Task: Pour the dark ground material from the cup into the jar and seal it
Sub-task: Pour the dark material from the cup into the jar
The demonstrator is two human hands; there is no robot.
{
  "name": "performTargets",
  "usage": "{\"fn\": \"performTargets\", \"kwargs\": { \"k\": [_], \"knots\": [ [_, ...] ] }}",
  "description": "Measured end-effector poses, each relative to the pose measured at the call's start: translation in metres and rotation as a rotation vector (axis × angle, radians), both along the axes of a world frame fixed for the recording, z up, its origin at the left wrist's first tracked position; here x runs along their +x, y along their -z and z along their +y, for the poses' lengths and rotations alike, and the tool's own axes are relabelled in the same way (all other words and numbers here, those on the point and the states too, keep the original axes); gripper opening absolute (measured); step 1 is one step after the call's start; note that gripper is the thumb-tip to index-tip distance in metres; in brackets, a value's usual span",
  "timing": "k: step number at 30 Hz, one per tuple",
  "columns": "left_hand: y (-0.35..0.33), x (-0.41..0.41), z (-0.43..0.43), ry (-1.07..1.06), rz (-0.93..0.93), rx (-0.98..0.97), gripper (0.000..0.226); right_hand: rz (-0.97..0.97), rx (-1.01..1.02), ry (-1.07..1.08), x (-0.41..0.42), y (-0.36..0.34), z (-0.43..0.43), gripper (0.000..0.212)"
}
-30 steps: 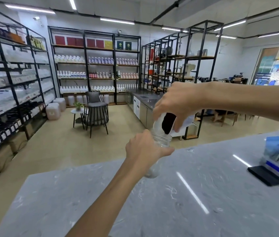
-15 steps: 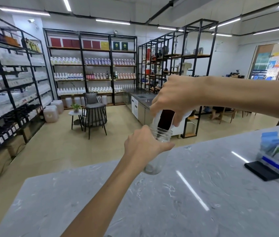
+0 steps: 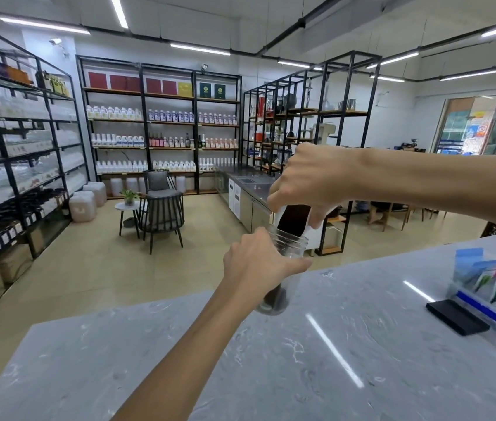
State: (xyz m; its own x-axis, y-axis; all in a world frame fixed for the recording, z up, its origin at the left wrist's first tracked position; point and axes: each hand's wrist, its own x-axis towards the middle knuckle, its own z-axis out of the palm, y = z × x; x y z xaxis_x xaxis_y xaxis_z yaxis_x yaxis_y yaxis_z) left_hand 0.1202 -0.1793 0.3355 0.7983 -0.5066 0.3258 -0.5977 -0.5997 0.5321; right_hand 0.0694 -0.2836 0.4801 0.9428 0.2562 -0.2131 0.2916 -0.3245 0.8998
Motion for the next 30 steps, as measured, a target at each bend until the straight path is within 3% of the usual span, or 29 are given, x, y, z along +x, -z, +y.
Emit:
{"fn": "performTargets", "kwargs": {
  "k": [13, 19, 30],
  "knots": [
    [-0.0034, 0.0025, 0.0049, -0.005, 0.021, 0.011, 0.072, 0.015, 0.001, -0.052, 0.0021, 0.0, 0.0017, 0.072],
    [-0.0034, 0.0002, 0.0028, -0.003, 0.018, 0.002, 0.069, -0.038, 0.105, -0.013, 0.0023, 0.0016, 0.0015, 0.03],
    [-0.0042, 0.002, -0.0005, 0.001, -0.009, 0.042, 0.07, -0.048, 0.181, -0.009, 0.0029, 0.0023, -0.0037, 0.03]
  ]
}}
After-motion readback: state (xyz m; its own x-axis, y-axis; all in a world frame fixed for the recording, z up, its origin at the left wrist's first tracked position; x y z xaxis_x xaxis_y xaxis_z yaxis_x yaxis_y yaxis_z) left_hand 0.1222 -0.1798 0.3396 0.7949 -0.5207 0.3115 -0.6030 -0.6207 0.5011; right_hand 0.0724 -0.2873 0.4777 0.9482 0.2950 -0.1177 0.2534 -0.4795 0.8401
